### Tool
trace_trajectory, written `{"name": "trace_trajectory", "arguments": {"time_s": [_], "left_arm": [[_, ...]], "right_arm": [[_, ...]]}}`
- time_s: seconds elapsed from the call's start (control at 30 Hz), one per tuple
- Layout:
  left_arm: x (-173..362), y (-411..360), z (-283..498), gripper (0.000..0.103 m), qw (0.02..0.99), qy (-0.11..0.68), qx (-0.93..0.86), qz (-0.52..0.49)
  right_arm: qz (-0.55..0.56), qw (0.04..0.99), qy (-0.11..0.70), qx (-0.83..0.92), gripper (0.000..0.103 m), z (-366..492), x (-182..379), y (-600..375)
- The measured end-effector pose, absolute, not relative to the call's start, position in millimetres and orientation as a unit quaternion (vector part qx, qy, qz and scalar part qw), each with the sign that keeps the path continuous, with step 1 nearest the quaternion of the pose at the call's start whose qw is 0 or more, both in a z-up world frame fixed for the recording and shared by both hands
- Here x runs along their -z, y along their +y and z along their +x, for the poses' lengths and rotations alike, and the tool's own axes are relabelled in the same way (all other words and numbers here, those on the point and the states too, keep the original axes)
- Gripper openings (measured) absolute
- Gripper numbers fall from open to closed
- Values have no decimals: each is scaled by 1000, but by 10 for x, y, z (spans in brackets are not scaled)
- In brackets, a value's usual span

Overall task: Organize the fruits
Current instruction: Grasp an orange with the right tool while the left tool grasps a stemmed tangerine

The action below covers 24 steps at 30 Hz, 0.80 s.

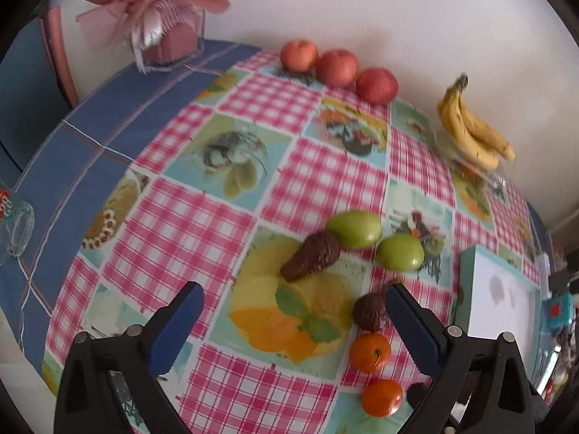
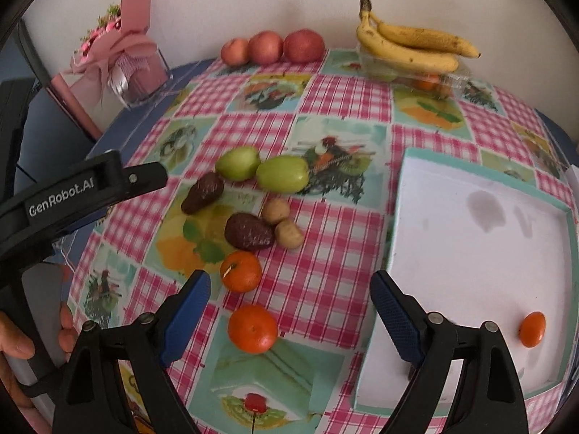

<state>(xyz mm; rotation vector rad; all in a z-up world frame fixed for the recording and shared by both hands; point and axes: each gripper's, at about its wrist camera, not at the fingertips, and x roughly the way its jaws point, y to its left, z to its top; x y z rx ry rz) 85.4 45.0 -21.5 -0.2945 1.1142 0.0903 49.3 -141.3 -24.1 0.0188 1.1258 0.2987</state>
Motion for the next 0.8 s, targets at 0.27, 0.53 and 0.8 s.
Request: {"name": "trace_trajectory", "arguments": {"time_s": [0.27, 0.53, 0.8], "left_arm": [[405, 368, 883, 92, 816, 562, -28, -135], [527, 369, 901, 92, 802, 579, -31, -145], [589, 380, 893, 92, 794, 587, -33, -156]], "right_arm": [[-23, 804, 573, -157, 71, 451, 495, -1228], [-47, 782, 599, -165, 61, 413, 687, -1110], [-61, 777, 601, -179, 42, 351, 738, -1019]]}}
